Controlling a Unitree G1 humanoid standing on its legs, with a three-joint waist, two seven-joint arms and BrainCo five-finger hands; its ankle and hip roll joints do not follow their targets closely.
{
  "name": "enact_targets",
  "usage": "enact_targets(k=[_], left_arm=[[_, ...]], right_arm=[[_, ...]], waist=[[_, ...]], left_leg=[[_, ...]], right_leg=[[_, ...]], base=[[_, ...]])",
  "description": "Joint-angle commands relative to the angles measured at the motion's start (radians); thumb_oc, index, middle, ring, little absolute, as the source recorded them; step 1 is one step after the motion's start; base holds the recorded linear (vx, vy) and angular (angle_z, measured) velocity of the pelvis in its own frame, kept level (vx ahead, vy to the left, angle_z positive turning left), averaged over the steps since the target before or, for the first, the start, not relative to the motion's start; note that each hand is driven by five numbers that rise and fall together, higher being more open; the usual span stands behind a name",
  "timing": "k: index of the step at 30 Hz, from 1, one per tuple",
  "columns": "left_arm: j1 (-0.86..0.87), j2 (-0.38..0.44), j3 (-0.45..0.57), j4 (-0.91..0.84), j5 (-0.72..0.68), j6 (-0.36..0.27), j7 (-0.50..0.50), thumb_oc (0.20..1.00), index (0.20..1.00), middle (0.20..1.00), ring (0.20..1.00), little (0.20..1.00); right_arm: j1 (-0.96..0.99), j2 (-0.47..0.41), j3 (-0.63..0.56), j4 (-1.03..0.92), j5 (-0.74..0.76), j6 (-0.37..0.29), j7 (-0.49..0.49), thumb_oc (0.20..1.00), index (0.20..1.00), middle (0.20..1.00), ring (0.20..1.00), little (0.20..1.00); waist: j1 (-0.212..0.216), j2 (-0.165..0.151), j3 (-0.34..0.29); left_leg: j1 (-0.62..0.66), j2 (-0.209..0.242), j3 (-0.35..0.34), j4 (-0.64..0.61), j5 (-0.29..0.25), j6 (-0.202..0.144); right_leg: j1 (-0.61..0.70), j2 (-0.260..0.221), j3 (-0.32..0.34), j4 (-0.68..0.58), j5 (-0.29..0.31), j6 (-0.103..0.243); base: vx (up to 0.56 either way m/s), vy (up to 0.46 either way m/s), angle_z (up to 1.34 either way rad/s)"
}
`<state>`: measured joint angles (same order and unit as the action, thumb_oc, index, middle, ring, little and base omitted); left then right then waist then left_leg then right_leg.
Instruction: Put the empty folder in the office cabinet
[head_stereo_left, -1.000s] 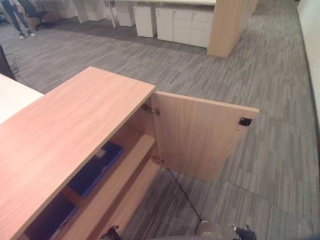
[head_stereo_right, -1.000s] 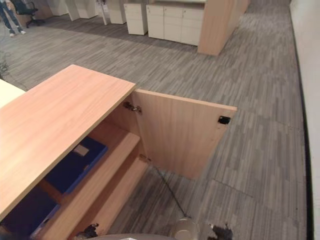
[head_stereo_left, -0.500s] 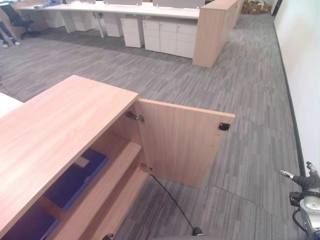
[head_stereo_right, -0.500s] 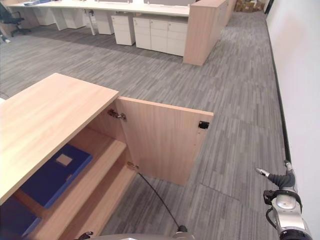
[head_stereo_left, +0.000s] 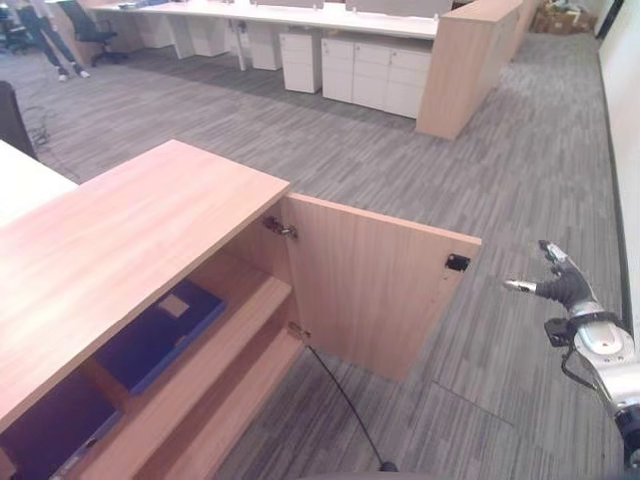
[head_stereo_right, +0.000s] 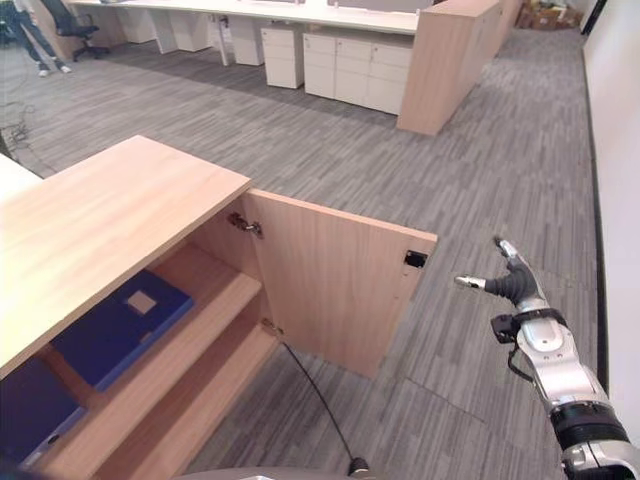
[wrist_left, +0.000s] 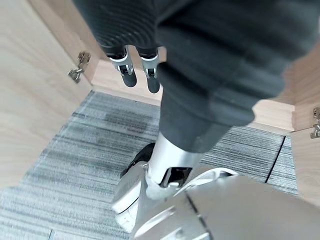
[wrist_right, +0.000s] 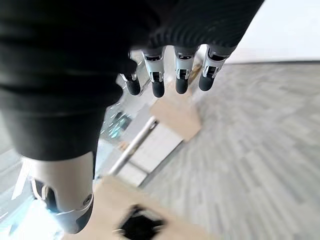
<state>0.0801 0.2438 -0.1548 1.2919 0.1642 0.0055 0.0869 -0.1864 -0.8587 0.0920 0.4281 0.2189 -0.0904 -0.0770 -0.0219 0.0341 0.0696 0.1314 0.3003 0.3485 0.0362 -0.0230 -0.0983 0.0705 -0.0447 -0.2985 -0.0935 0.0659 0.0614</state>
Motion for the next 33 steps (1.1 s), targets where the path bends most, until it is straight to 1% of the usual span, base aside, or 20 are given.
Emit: enact_targets(k=[1, 4, 5, 6, 11, 12, 14, 17, 18, 19, 22, 23, 25, 26, 27, 28, 29, 30, 31, 33], left_arm=[[-0.022, 0.067, -0.009, 0.023, -0.020, -0.008, -0.001, 1.000, 1.000, 1.000, 1.000, 1.000], [-0.017, 0.072, -0.018, 0.027, -0.033, -0.011, 0.004, 1.000, 1.000, 1.000, 1.000, 1.000], [-0.016, 0.074, -0.029, 0.030, -0.041, -0.013, 0.005, 1.000, 1.000, 1.000, 1.000, 1.000], [-0.018, 0.076, -0.033, 0.032, -0.046, -0.014, 0.009, 1.000, 1.000, 1.000, 1.000, 1.000], [-0.010, 0.082, -0.049, 0.039, -0.060, -0.018, 0.013, 1.000, 1.000, 1.000, 1.000, 1.000], [-0.005, 0.088, -0.054, 0.041, -0.058, -0.020, 0.010, 1.000, 1.000, 1.000, 1.000, 1.000], [-0.003, 0.090, -0.057, 0.044, -0.055, -0.019, 0.007, 1.000, 1.000, 1.000, 1.000, 1.000], [0.001, 0.088, -0.070, 0.044, -0.056, -0.018, -0.002, 1.000, 1.000, 1.000, 1.000, 1.000], [0.000, 0.088, -0.069, 0.043, -0.056, -0.018, -0.002, 1.000, 1.000, 1.000, 1.000, 1.000], [0.004, 0.087, -0.076, 0.045, -0.054, -0.017, -0.005, 1.000, 1.000, 1.000, 1.000, 1.000], [0.006, 0.087, -0.078, 0.048, -0.052, -0.016, -0.009, 1.000, 1.000, 1.000, 1.000, 1.000], [0.003, 0.092, -0.080, 0.051, -0.045, -0.014, -0.014, 1.000, 1.000, 1.000, 1.000, 1.000], [0.001, 0.103, -0.079, 0.051, -0.035, -0.012, -0.021, 1.000, 1.000, 1.000, 1.000, 1.000], [-0.004, 0.115, -0.075, 0.047, -0.025, -0.010, -0.030, 1.000, 1.000, 1.000, 1.000, 1.000], [-0.003, 0.115, -0.075, 0.046, -0.025, -0.010, -0.030, 1.000, 1.000, 1.000, 1.000, 1.000], [-0.004, 0.123, -0.073, 0.043, -0.017, -0.009, -0.039, 1.000, 1.000, 1.000, 1.000, 1.000], [-0.012, 0.143, -0.074, 0.034, 0.000, -0.004, -0.057, 1.000, 1.000, 1.000, 1.000, 1.000], [-0.015, 0.155, -0.072, 0.028, 0.006, -0.005, -0.069, 1.000, 1.000, 1.000, 1.000, 1.000], [-0.015, 0.164, -0.068, 0.017, 0.009, -0.008, -0.080, 1.000, 1.000, 1.000, 1.000, 1.000], [-0.011, 0.177, -0.055, -0.008, 0.008, -0.012, -0.093, 1.000, 1.000, 1.000, 1.000, 1.000]], right_arm=[[-0.140, -0.041, 0.075, 0.065, 0.065, -0.070, 0.009, 1.000, 1.000, 1.000, 1.000, 1.000], [-0.231, -0.042, 0.141, 0.169, 0.087, -0.059, 0.016, 1.000, 1.000, 1.000, 1.000, 1.000], [-0.294, -0.039, 0.183, 0.254, 0.096, -0.051, 0.018, 1.000, 1.000, 1.000, 1.000, 1.000], [-0.330, -0.040, 0.208, 0.295, 0.092, -0.046, 0.020, 1.000, 1.000, 1.000, 1.000, 1.000], [-0.430, -0.023, 0.290, 0.410, 0.095, -0.022, 0.045, 1.000, 1.000, 1.000, 1.000, 1.000], [-0.449, -0.001, 0.322, 0.471, 0.102, -0.004, 0.081, 1.000, 1.000, 1.000, 1.000, 1.000], [-0.461, 0.011, 0.340, 0.511, 0.092, 0.005, 0.093, 1.000, 1.000, 1.000, 1.000, 1.000], [-0.481, 0.071, 0.372, 0.668, 0.009, 0.038, 0.103, 1.000, 1.000, 1.000, 1.000, 1.000], [-0.484, 0.072, 0.372, 0.670, 0.009, 0.037, 0.103, 1.000, 1.000, 1.000, 1.000, 1.000], [-0.495, 0.107, 0.389, 0.759, -0.061, 0.054, 0.108, 1.000, 1.000, 1.000, 1.000, 1.000], [-0.501, 0.126, 0.398, 0.799, -0.101, 0.064, 0.110, 1.000, 1.000, 1.000, 1.000, 1.000], [-0.497, 0.165, 0.397, 0.857, -0.152, 0.080, 0.113, 1.000, 1.000, 1.000, 1.000, 1.000], [-0.494, 0.195, 0.415, 0.881, -0.197, 0.088, 0.130, 1.000, 1.000, 1.000, 1.000, 1.000], [-0.486, 0.221, 0.442, 0.882, -0.236, 0.094, 0.155, 1.000, 1.000, 1.000, 1.000, 1.000], [-0.487, 0.221, 0.442, 0.882, -0.236, 0.094, 0.155, 1.000, 1.000, 1.000, 1.000, 1.000], [-0.484, 0.237, 0.481, 0.869, -0.274, 0.097, 0.188, 1.000, 1.000, 1.000, 1.000, 1.000], [-0.478, 0.261, 0.558, 0.816, -0.323, 0.101, 0.259, 1.000, 1.000, 1.000, 1.000, 1.000], [-0.474, 0.268, 0.605, 0.764, -0.335, 0.099, 0.298, 1.000, 1.000, 1.000, 1.000, 1.000], [-0.464, 0.274, 0.642, 0.693, -0.331, 0.096, 0.328, 1.000, 1.000, 1.000, 1.000, 1.000], [-0.424, 0.274, 0.685, 0.535, -0.256, 0.085, 0.385, 1.000, 1.000, 1.000, 1.000, 1.000]], waist=[[0.031, -0.060, -0.025], [0.049, -0.060, -0.027], [0.060, -0.059, -0.027], [0.066, -0.059, -0.026], [0.085, -0.051, -0.024], [0.096, -0.048, -0.023], [0.101, -0.046, -0.024], [0.117, -0.039, -0.028], [0.117, -0.038, -0.026], [0.128, -0.033, -0.030], [0.132, -0.030, -0.031], [0.141, -0.025, -0.033], [0.146, -0.020, -0.034], [0.150, -0.015, -0.033], [0.150, -0.015, -0.033], [0.151, -0.013, -0.034], [0.153, -0.010, -0.033], [0.153, -0.008, -0.033], [0.151, -0.006, -0.032], [0.149, -0.002, -0.029]], left_leg=[[-0.098, 0.028, -0.051, -0.007, 0.122, -0.054], [-0.102, 0.031, -0.059, -0.020, 0.139, -0.061], [-0.104, 0.031, -0.066, -0.026, 0.149, -0.064], [-0.104, 0.031, -0.070, -0.029, 0.153, -0.065], [-0.109, 0.028, -0.091, -0.044, 0.175, -0.070], [-0.112, 0.026, -0.097, -0.048, 0.184, -0.072], [-0.111, 0.026, -0.101, -0.051, 0.187, -0.073], [-0.096, 0.024, -0.118, -0.057, 0.177, -0.083], [-0.108, 0.023, -0.112, -0.054, 0.191, -0.072], [-0.094, 0.022, -0.125, -0.060, 0.181, -0.083], [-0.093, 0.020, -0.128, -0.062, 0.181, -0.083], [-0.092, 0.019, -0.136, -0.063, 0.183, -0.082], [-0.092, 0.017, -0.141, -0.068, 0.186, -0.081], [-0.105, 0.014, -0.140, -0.070, 0.203, -0.070], [-0.105, 0.014, -0.140, -0.070, 0.203, -0.070], [-0.105, 0.013, -0.141, -0.072, 0.205, -0.071], [-0.105, 0.014, -0.144, -0.077, 0.208, -0.073], [-0.104, 0.015, -0.145, -0.079, 0.209, -0.074], [-0.102, 0.015, -0.144, -0.080, 0.209, -0.075], [-0.100, 0.016, -0.143, -0.081, 0.209, -0.076]], right_leg=[[0.028, 0.006, -0.017, 0.042, -0.156, 0.015], [0.037, 0.010, -0.031, 0.038, -0.160, 0.010], [0.041, 0.011, -0.039, 0.035, -0.159, 0.008], [0.044, 0.011, -0.043, 0.035, -0.159, 0.006], [0.058, 0.011, -0.071, 0.028, -0.160, 0.001], [0.066, 0.011, -0.081, 0.025, -0.160, -0.001], [0.071, 0.011, -0.087, 0.022, -0.162, -0.002], [0.097, 0.016, -0.086, 0.013, -0.180, -0.003], [0.087, 0.013, -0.096, 0.017, -0.167, -0.006], [0.105, 0.018, -0.093, 0.012, -0.183, -0.004], [0.107, 0.019, -0.096, 0.012, -0.185, -0.005], [0.112, 0.020, -0.102, 0.011, -0.187, -0.006], [0.113, 0.020, -0.107, 0.010, -0.188, -0.006], [0.102, 0.016, -0.120, 0.013, -0.173, -0.010], [0.102, 0.016, -0.120, 0.013, -0.173, -0.010], [0.102, 0.016, -0.121, 0.013, -0.173, -0.010], [0.101, 0.017, -0.122, 0.013, -0.174, -0.011], [0.101, 0.018, -0.122, 0.013, -0.176, -0.012], [0.101, 0.018, -0.121, 0.013, -0.176, -0.012], [0.101, 0.018, -0.120, 0.013, -0.176, -0.013]], base=[[-0.01, -0.068, 0.17], [0.00, -0.076, 0.17], [-0.01, -0.081, 0.09], [-0.01, -0.066, 0.10], [-0.01, -0.036, 0.18], [-0.01, -0.028, 0.30], [0.00, -0.026, 0.29], [0.05, -0.030, 0.18], [0.00, -0.012, 0.09], [0.00, 0.000, 0.00], [0.03, -0.012, 0.10], [0.01, -0.003, 0.10], [-0.03, 0.013, 0.10], [-0.07, 0.028, 0.07], [-0.06, 0.029, 0.05], [0.00, 0.006, 0.03], [0.00, 0.000, 0.00], [0.00, 0.000, 0.00], [0.00, 0.000, 0.00], [0.00, 0.000, 0.00]])
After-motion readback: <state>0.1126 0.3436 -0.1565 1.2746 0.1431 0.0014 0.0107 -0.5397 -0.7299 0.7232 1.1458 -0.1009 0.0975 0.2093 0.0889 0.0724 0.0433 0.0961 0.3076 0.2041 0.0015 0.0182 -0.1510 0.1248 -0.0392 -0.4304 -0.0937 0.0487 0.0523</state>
